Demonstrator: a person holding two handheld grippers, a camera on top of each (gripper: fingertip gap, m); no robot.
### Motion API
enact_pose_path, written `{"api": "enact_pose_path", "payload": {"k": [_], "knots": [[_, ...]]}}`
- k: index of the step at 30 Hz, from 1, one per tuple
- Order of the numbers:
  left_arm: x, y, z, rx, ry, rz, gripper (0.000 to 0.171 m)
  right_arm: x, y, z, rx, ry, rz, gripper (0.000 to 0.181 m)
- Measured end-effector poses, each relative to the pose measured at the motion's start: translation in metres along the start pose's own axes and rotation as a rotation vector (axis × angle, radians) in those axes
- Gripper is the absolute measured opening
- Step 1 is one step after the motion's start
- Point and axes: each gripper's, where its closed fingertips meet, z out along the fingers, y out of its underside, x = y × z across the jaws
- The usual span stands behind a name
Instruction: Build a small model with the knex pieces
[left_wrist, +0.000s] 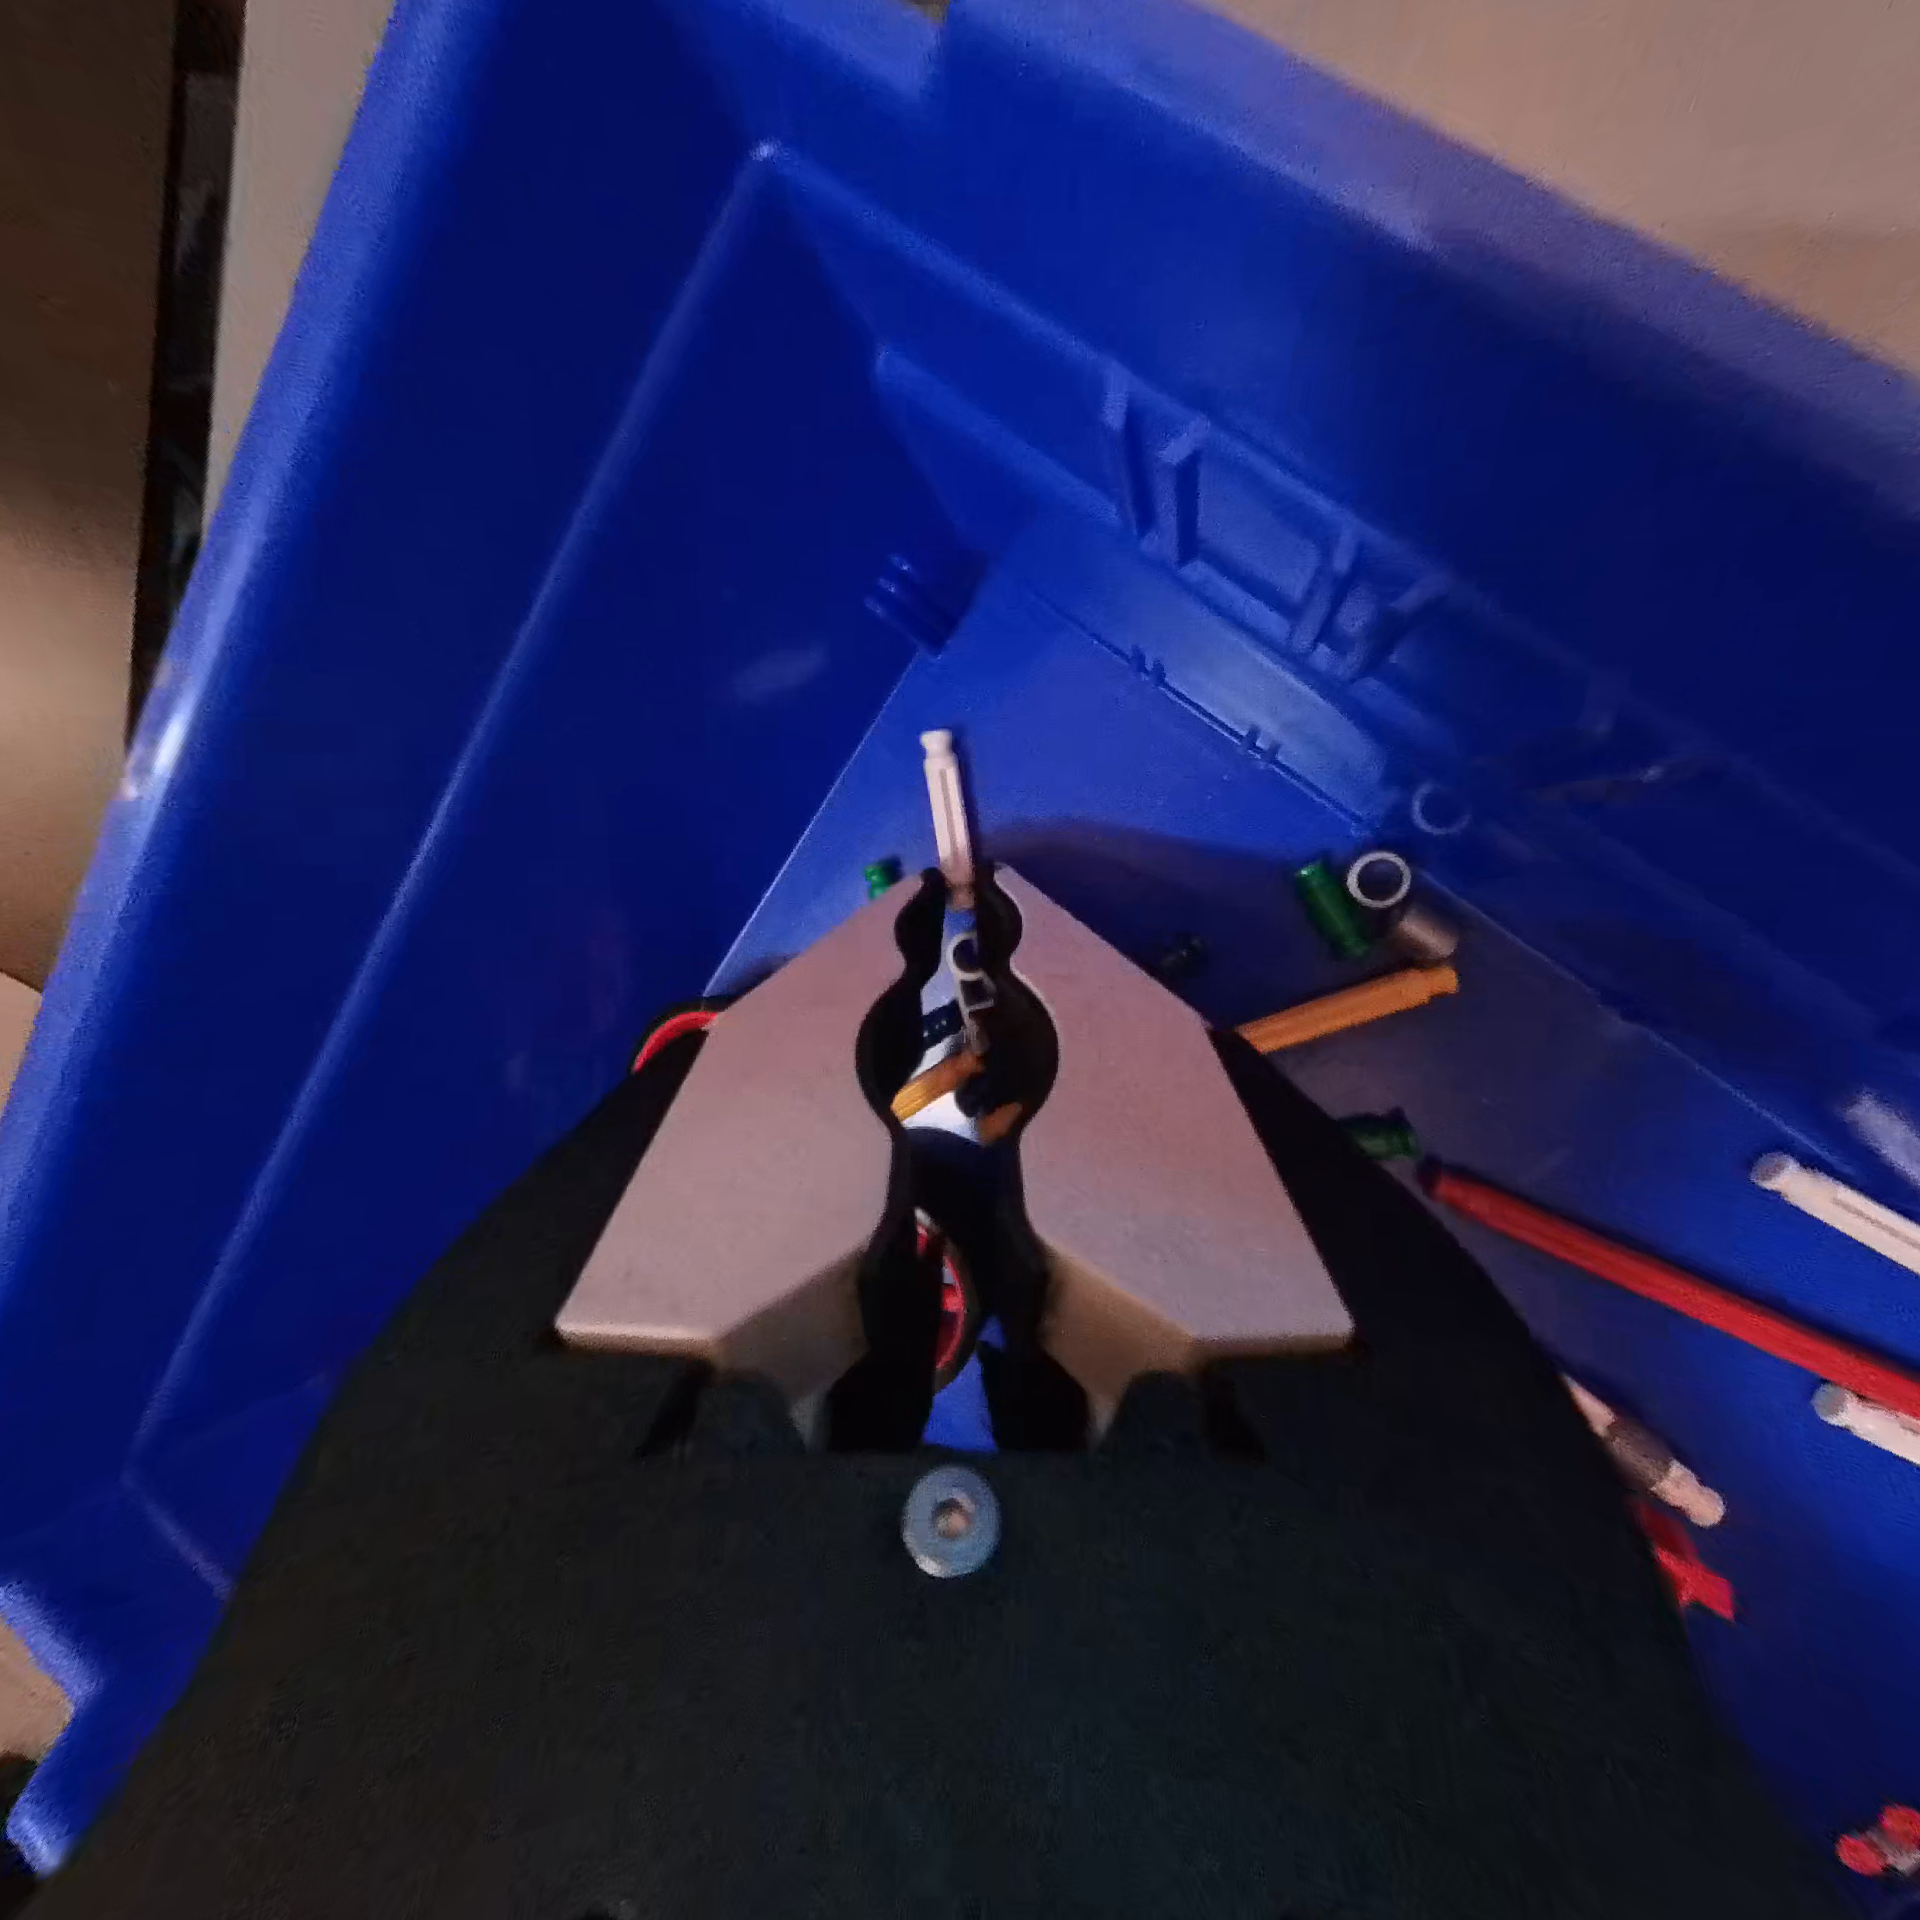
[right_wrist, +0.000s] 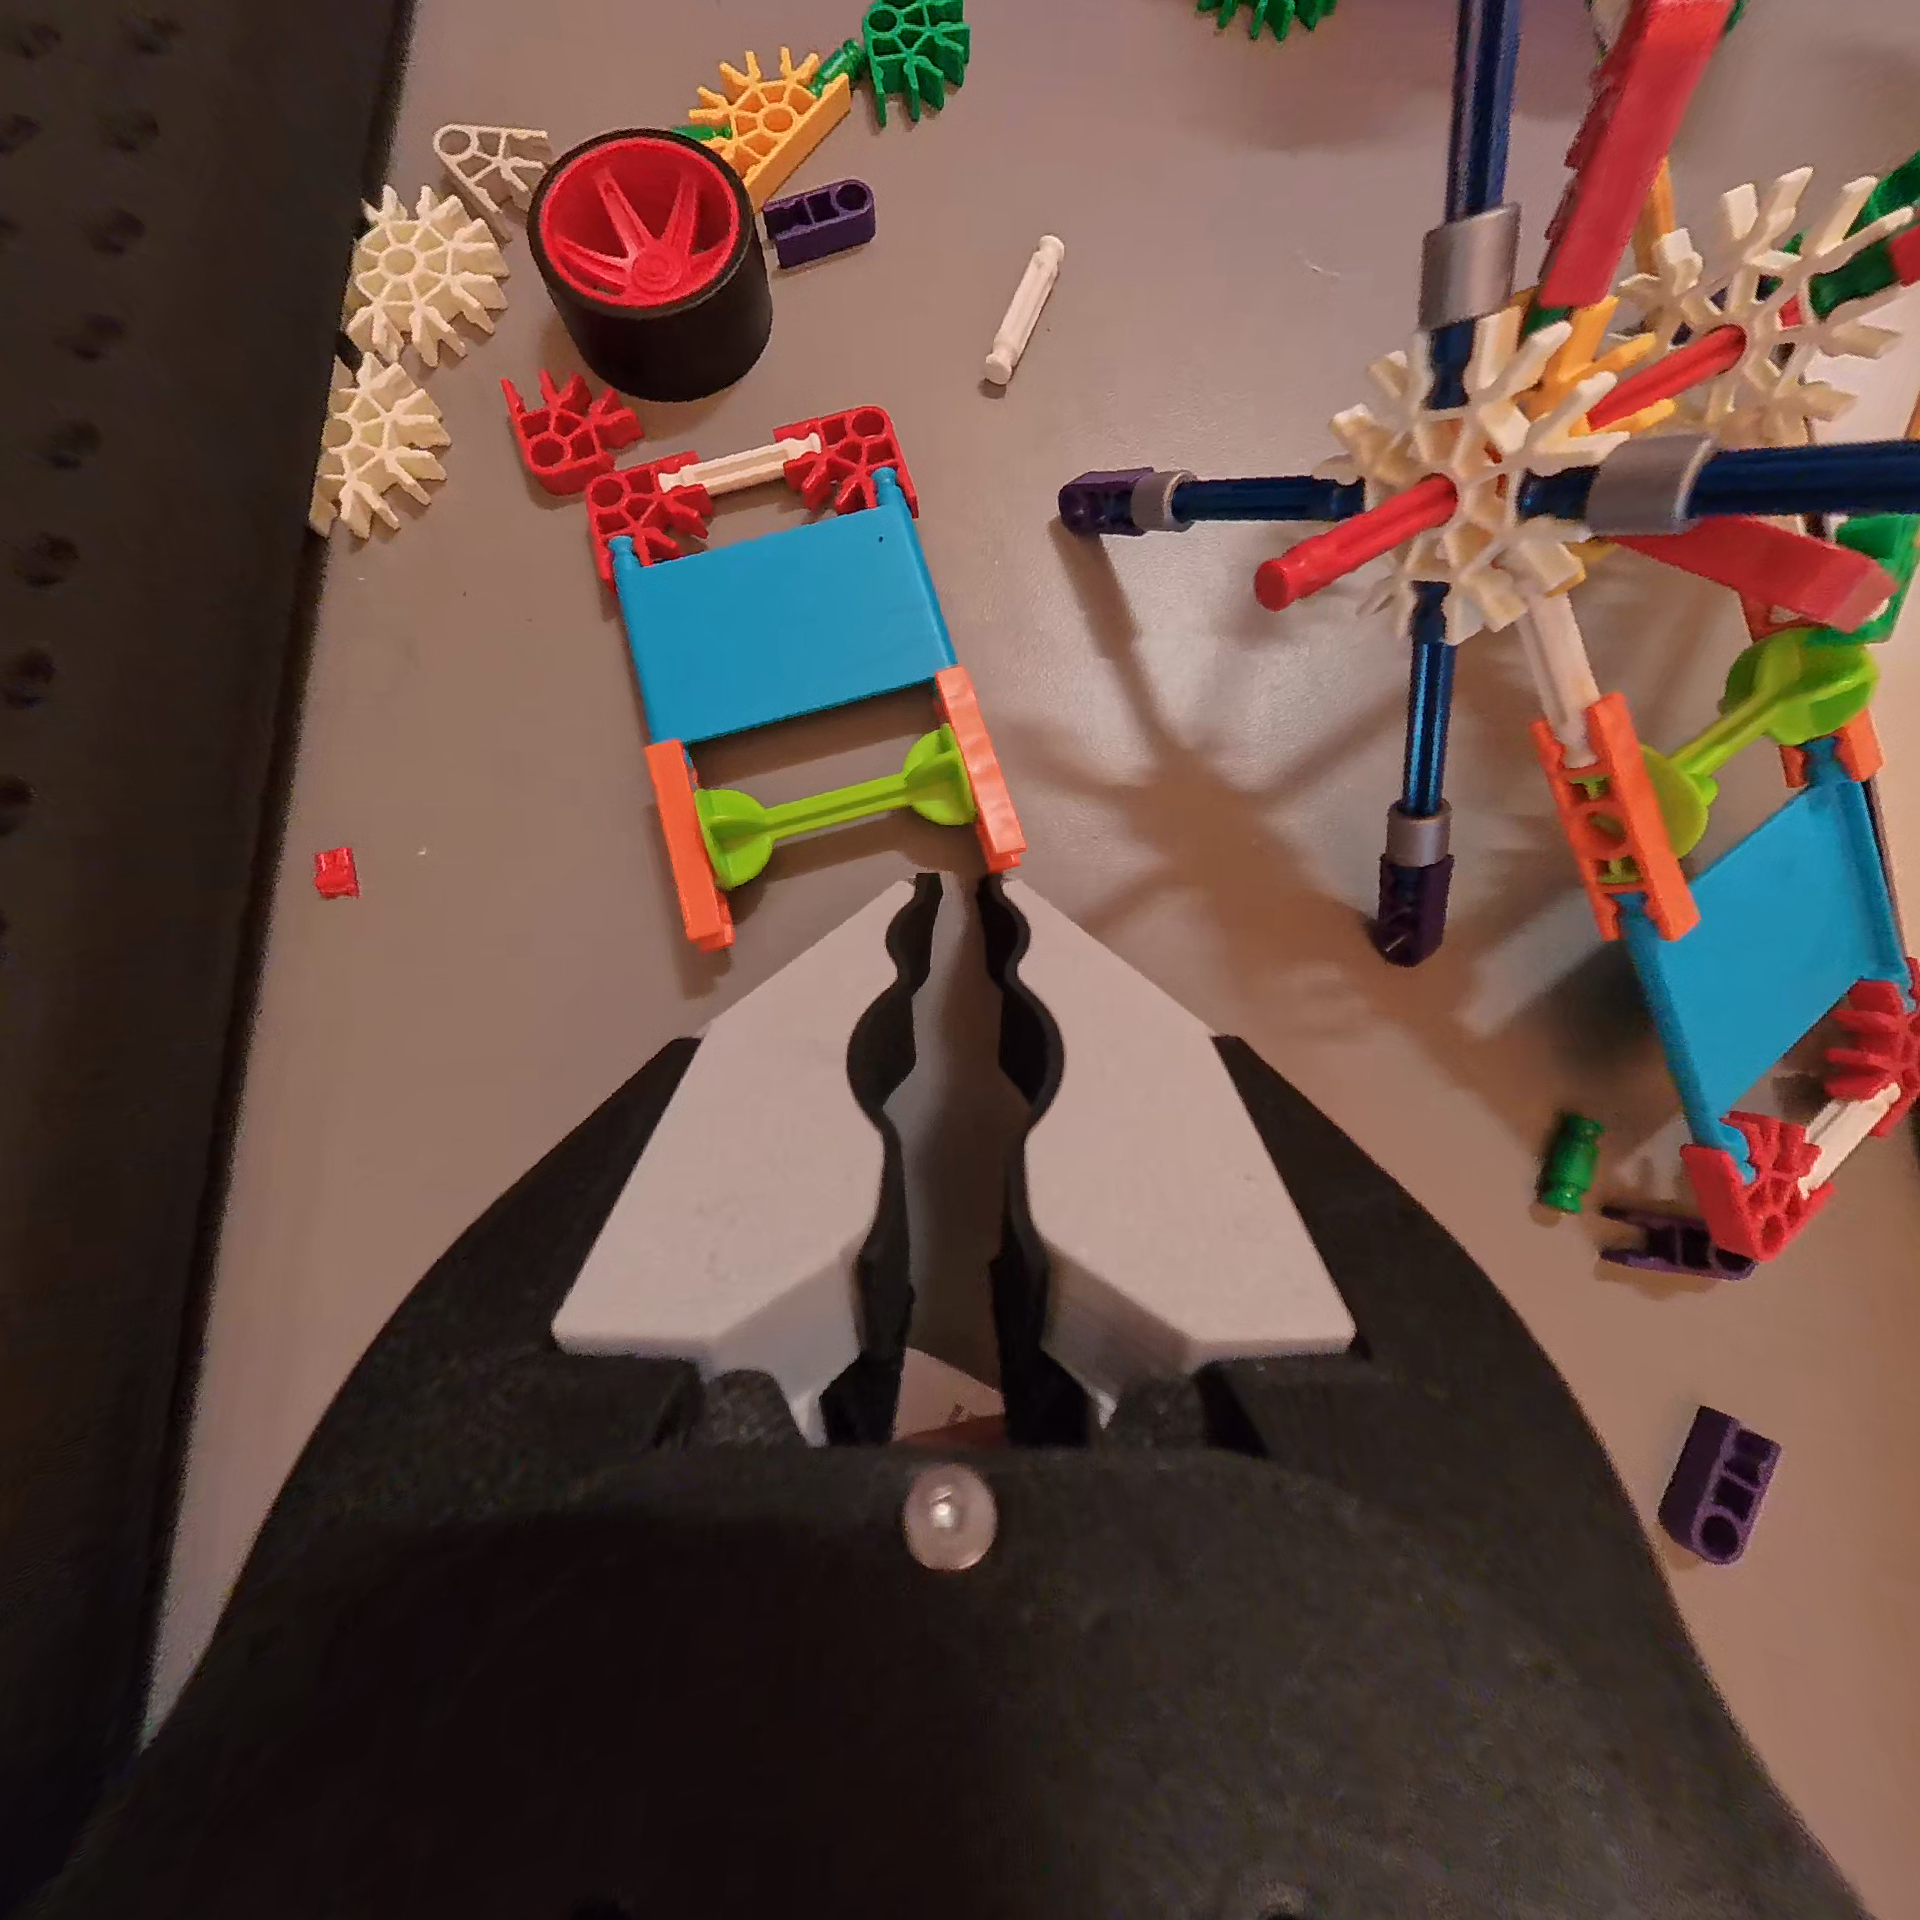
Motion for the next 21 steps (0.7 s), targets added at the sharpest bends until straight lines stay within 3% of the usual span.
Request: {"api": "enact_pose_path", "payload": {"k": [6,12,17,21], "knots": [[-0.008,-0.008,-0.021,0.030,-0.075,0.006,0.003,-0.003,-0.001,-0.003,-0.013,0.023,-0.035,0.008],[-0.021,-0.047,-0.095,0.150,-0.204,0.003,0.003,0.002,-0.010,-0.017,0.002,0.091,-0.066,0.013],[0.045,-0.116,-0.134,0.270,-0.167,0.132,0.003,0.012,-0.031,-0.036,0.056,0.207,-0.105,0.013],[0.127,-0.170,-0.119,0.326,-0.058,0.233,0.003,0.006,-0.058,-0.045,0.132,0.256,-0.166,0.015]]}}
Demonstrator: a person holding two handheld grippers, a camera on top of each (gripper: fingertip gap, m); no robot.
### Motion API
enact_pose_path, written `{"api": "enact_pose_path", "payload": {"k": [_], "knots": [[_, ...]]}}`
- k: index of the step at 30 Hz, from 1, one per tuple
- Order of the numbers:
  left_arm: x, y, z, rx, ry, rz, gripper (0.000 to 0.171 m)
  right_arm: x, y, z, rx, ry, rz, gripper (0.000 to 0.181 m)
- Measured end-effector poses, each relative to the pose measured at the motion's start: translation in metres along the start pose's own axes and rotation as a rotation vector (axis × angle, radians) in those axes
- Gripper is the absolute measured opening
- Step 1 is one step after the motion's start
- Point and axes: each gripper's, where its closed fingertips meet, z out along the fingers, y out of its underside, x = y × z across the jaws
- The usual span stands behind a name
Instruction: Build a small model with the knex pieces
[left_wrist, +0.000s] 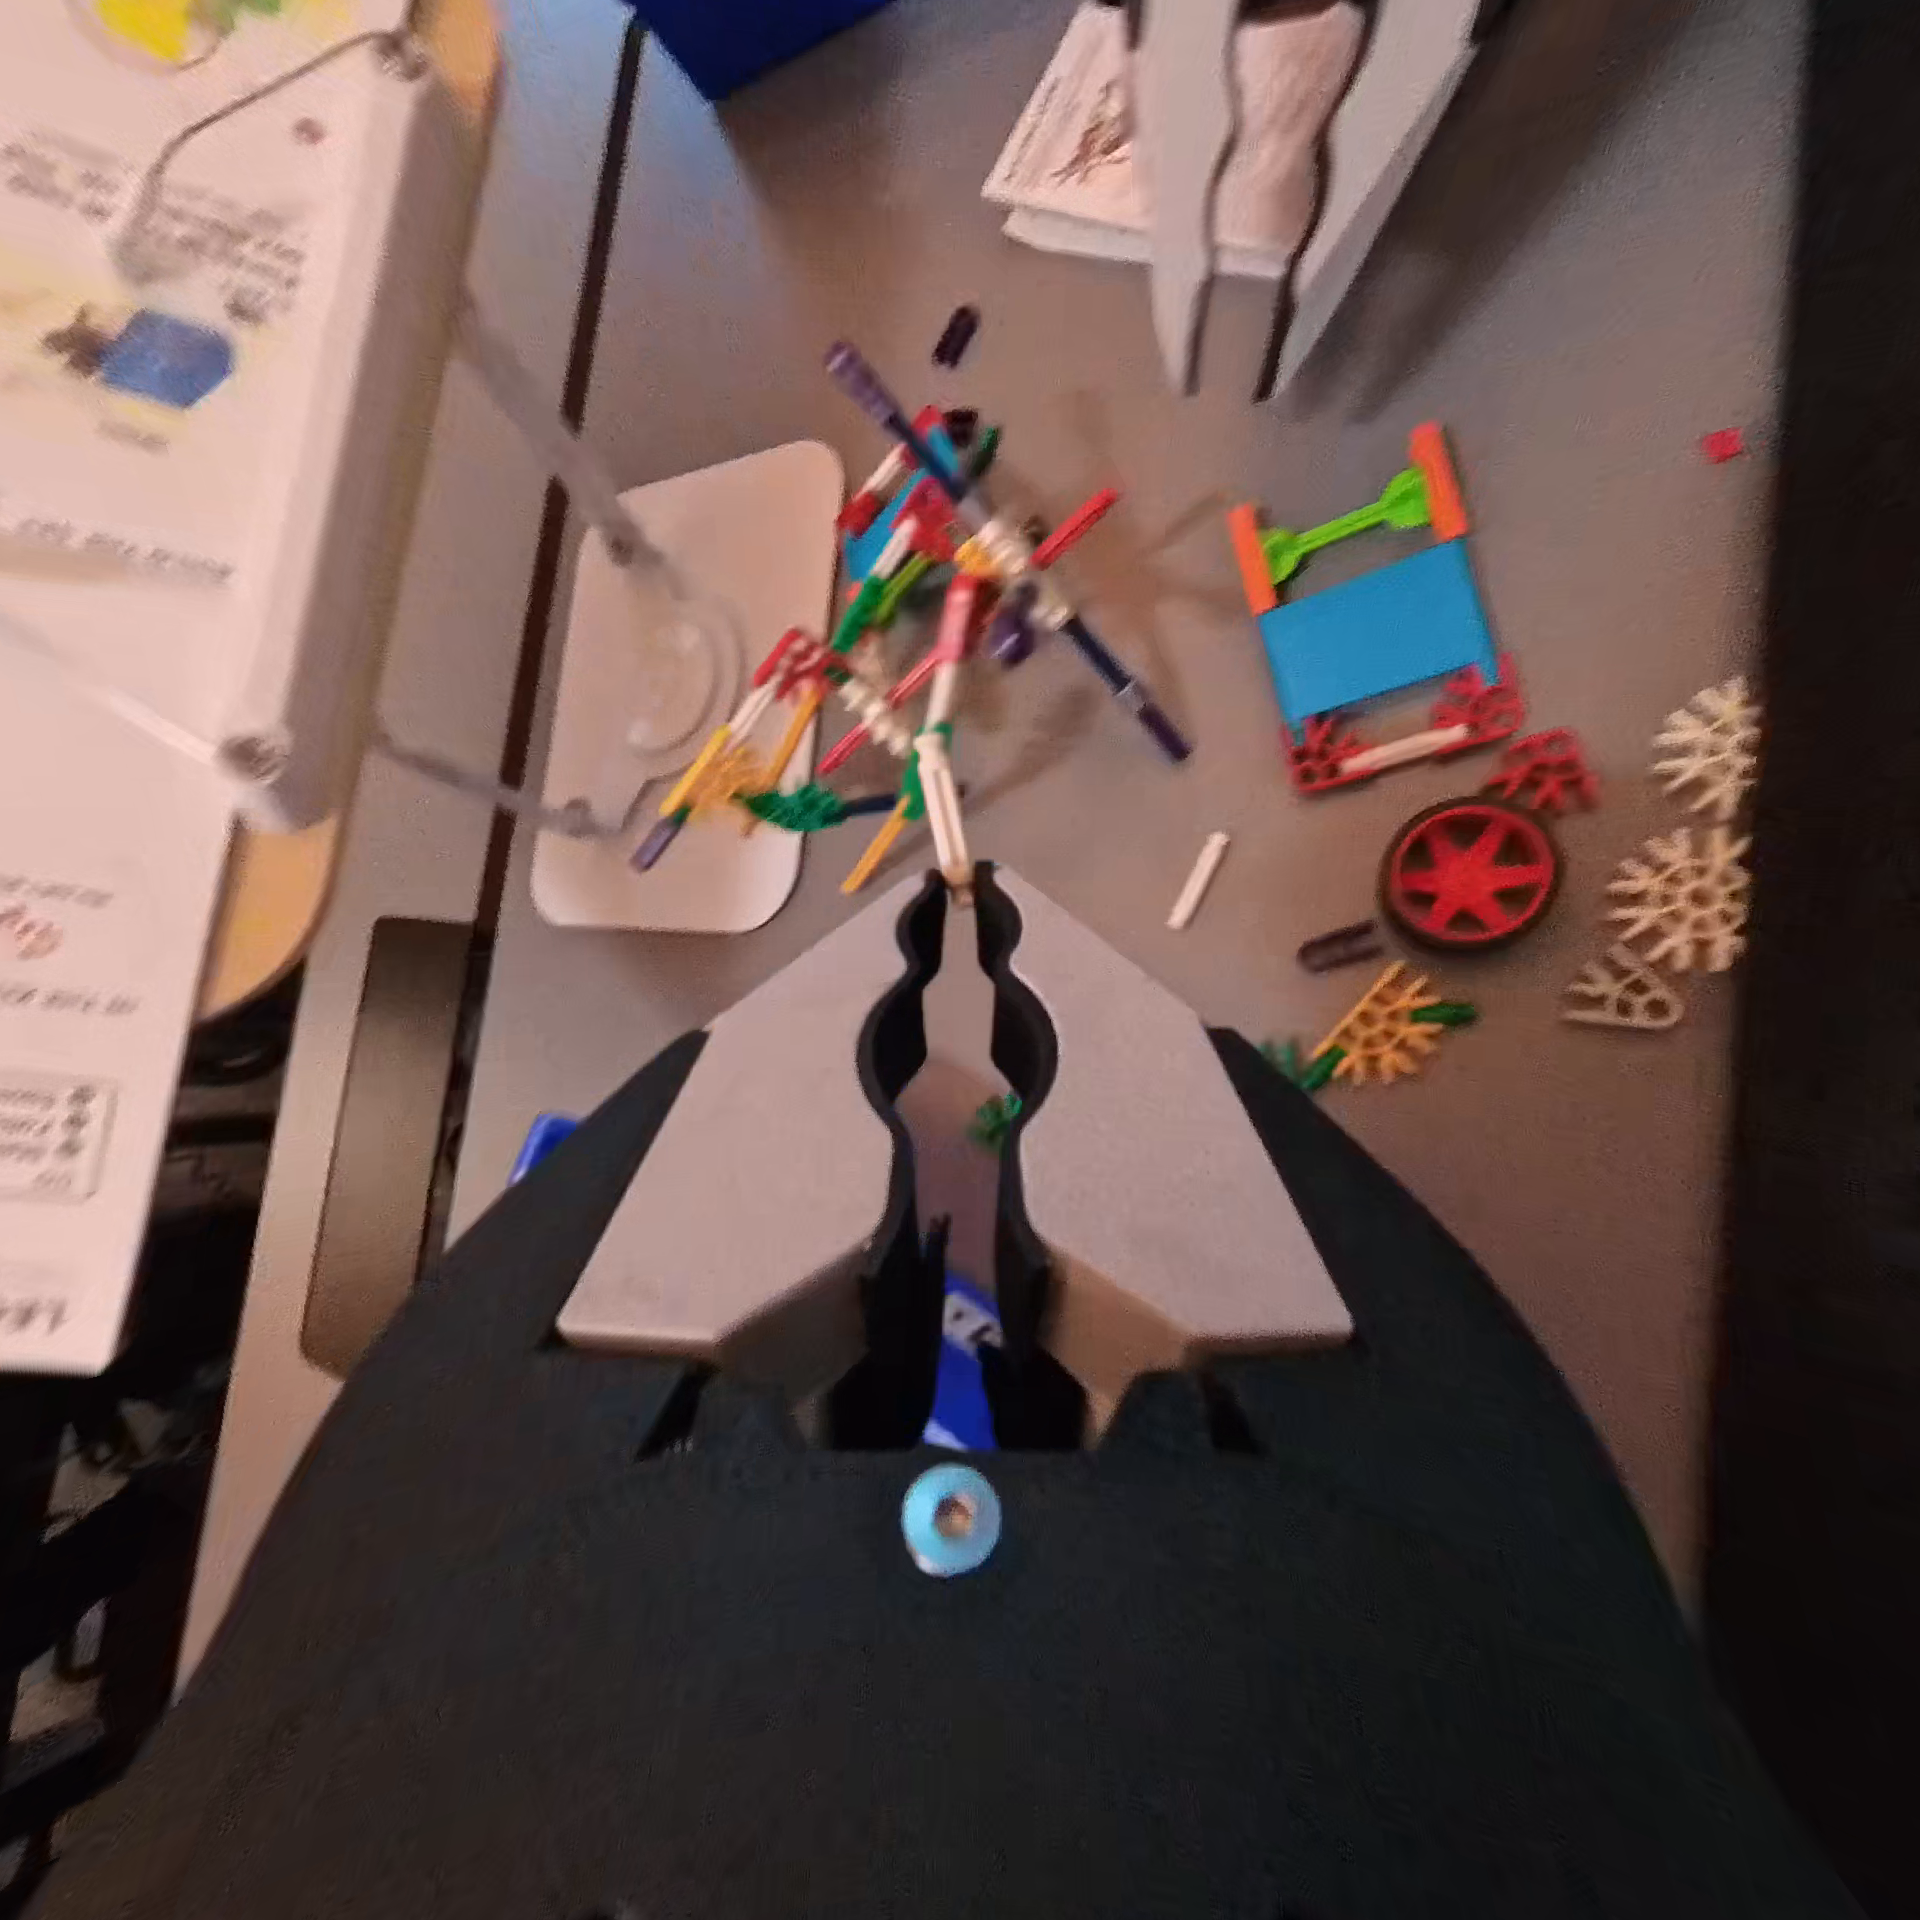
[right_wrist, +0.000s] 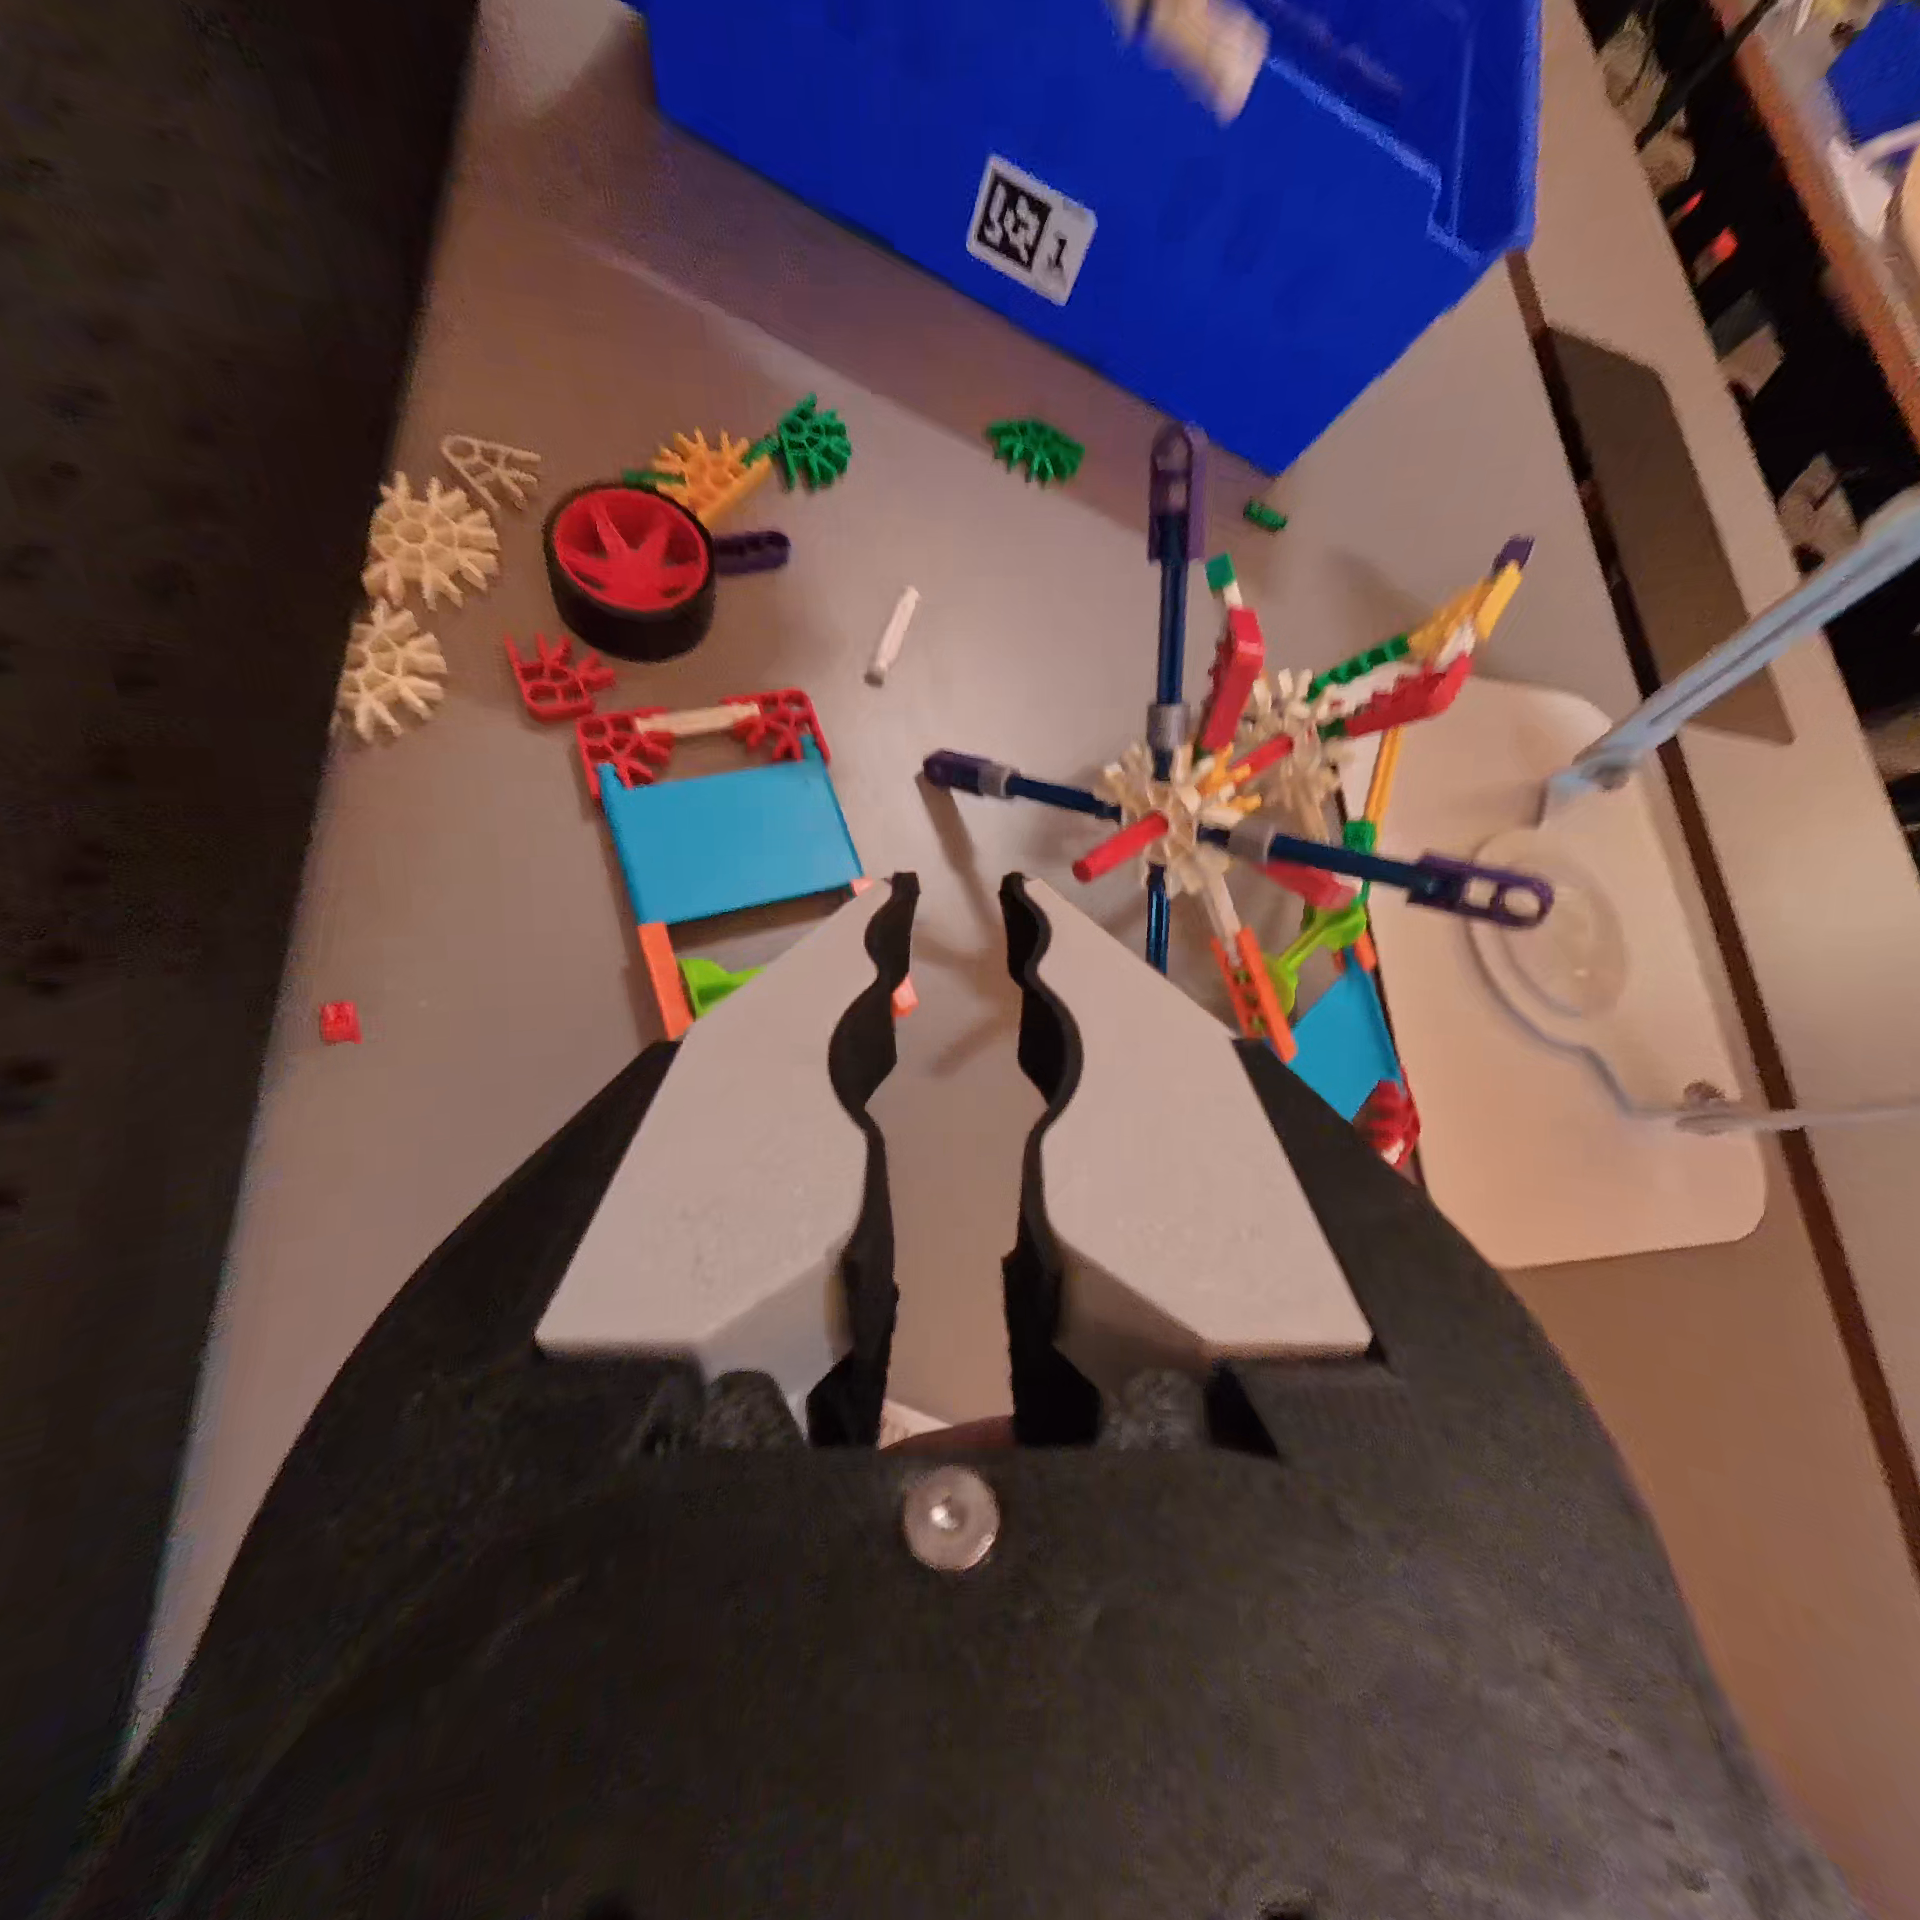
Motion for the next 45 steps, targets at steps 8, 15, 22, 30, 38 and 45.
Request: {"api": "enact_pose_path", "payload": {"k": [8,15,22,30,38,45], "knots": [[0.075,-0.061,0.075,0.069,0.165,-0.044,0.003,-0.012,-0.022,-0.003,0.029,0.033,-0.111,0.021],[0.077,-0.074,0.098,0.085,0.147,-0.014,0.003,-0.013,-0.014,-0.005,-0.011,0.044,-0.148,0.012],[0.082,-0.075,0.118,0.048,0.133,-0.007,0.003,-0.013,0.003,-0.005,-0.119,0.060,-0.179,0.010],[0.088,-0.072,0.128,0.047,0.102,0.001,0.004,-0.015,0.023,0.005,-0.201,0.037,-0.202,0.003],[0.086,-0.044,0.140,-0.078,0.049,-0.094,0.019,-0.006,0.045,0.002,-0.215,0.009,-0.097,0.003],[0.093,-0.035,0.156,-0.129,0.083,-0.165,0.019,-0.008,0.056,0.010,-0.231,-0.030,-0.078,0.003]]}}
